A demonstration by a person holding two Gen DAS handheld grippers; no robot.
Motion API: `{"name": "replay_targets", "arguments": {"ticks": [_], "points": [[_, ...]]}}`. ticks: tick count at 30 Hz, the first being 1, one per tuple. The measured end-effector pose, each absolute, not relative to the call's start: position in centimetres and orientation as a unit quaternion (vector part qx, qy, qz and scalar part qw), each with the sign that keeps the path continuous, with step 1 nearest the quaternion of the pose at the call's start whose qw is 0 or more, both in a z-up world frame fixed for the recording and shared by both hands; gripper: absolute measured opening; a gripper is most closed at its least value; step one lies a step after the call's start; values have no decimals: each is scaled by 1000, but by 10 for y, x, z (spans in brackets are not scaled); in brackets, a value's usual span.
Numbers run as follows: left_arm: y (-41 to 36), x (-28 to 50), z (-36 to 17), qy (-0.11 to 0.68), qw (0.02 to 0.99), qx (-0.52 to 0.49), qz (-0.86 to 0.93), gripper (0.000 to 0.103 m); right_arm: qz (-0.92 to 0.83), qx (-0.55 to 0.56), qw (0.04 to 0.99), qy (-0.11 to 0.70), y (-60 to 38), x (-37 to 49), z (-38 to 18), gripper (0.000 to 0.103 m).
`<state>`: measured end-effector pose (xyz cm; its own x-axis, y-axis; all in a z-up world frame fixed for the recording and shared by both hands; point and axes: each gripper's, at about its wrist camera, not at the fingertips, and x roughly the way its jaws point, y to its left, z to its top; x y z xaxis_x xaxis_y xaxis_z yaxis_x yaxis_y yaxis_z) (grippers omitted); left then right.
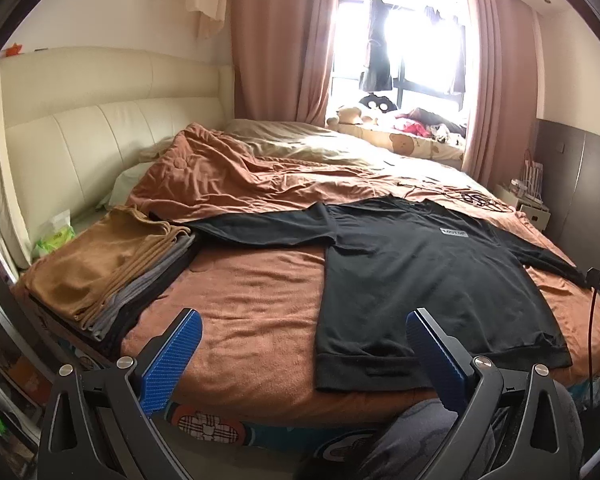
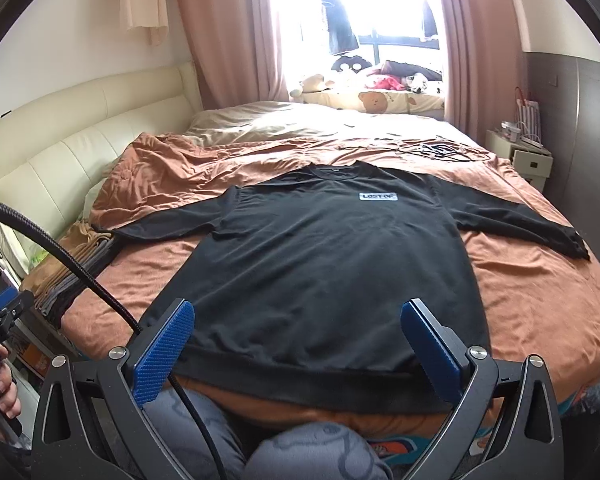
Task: Fold small clothes
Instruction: 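Lower the left tool onto the sleeve cuff and close it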
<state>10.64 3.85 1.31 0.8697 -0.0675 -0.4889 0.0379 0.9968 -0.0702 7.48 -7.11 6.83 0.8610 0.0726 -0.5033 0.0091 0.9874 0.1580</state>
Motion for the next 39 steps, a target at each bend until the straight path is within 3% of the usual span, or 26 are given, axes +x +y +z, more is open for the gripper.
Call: {"name": "replay_targets", "arguments": {"ticks": [11, 14, 23, 25, 30, 36, 39], "points": [[77, 198, 6, 283, 958, -56, 3, 102, 60, 93, 956, 272, -66, 182, 59, 103], [86, 220, 6, 285, 957, -56, 17, 102, 73, 101, 953, 277, -66, 211, 53, 92], [117, 296, 1, 307, 948, -60, 61, 100, 97, 124, 943, 292, -60, 292, 37, 90], [124, 311, 0, 312, 945, -65, 67, 100, 109, 133, 940, 294, -58, 308, 33, 83], [137, 354, -6, 331, 937, -76, 81, 89, 132, 158, 930, 305, -56, 348, 23, 77], [152, 400, -16, 355, 925, -98, 97, 86, 132, 173, 922, 320, -52, 401, 5, 75], [160, 423, -24, 372, 914, -120, 106, 79, 142, 189, 914, 330, -50, 422, -5, 66]]}}
